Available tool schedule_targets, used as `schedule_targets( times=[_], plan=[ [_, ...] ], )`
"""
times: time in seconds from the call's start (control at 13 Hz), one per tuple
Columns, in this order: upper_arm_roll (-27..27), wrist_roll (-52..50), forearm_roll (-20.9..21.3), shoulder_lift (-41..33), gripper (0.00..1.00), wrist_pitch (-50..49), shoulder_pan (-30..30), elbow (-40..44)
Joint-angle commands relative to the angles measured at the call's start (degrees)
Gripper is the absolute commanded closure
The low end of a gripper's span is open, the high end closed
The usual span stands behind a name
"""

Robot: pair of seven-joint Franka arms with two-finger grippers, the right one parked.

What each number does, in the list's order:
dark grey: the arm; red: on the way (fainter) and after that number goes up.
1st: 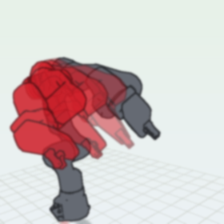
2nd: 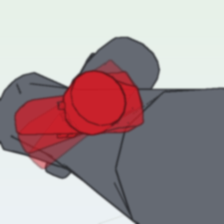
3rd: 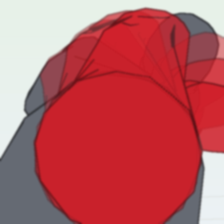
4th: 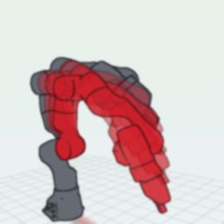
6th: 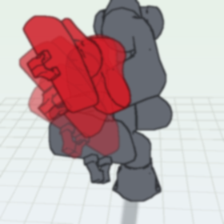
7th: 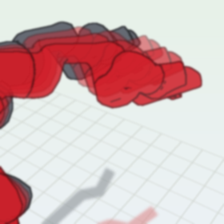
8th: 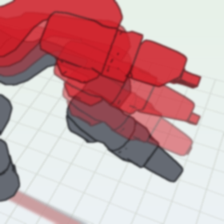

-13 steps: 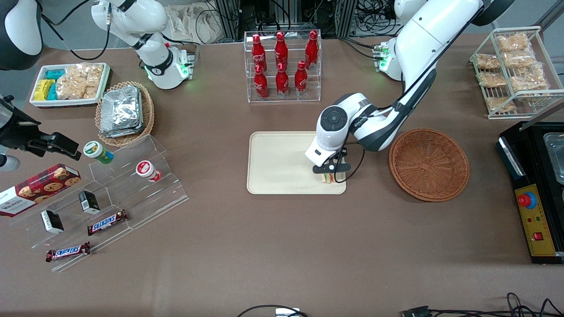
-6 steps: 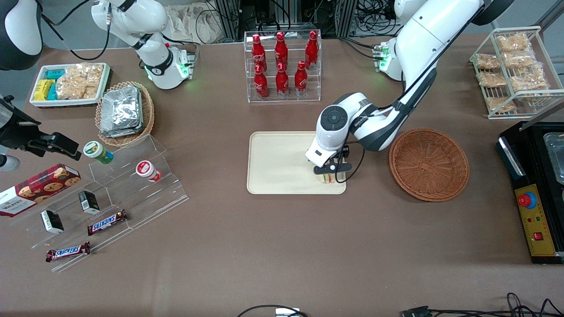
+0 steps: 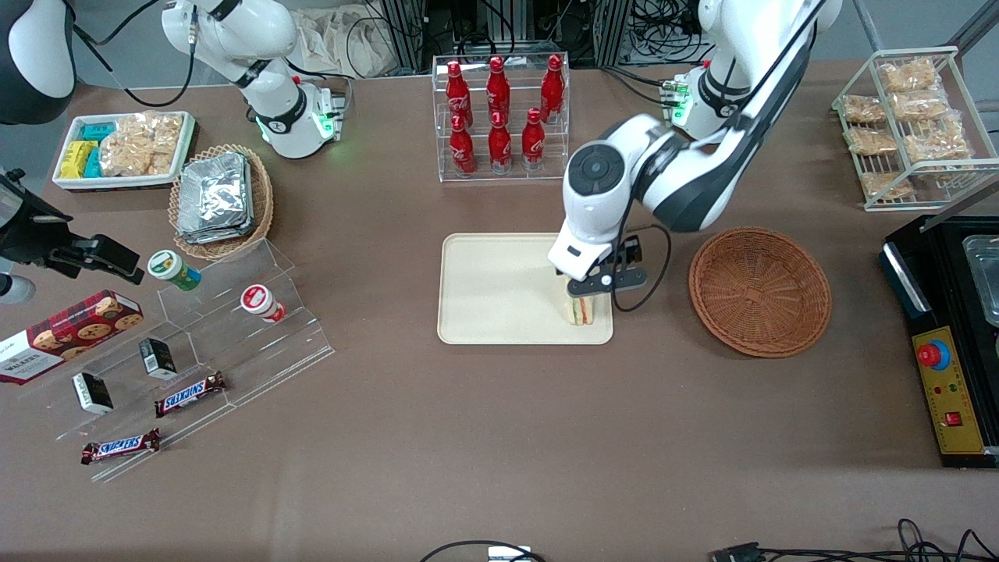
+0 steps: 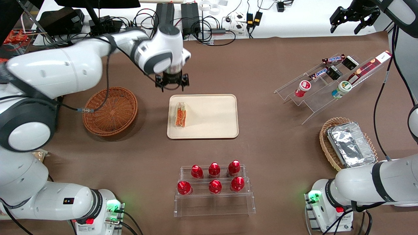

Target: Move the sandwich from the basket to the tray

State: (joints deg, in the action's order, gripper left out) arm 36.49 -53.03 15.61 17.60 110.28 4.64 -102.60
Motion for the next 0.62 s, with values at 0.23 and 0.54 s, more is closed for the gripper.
schedule_targets(
  times=[0.23, 0.54],
  plan=[
    [-14.39, 22.23, -9.62, -14.76, 0.0, -12.19, -1.21, 4.08],
    [-28.2, 39.56, -11.99, -22.77, 0.0, -13.5, -1.12, -0.67]
  ],
)
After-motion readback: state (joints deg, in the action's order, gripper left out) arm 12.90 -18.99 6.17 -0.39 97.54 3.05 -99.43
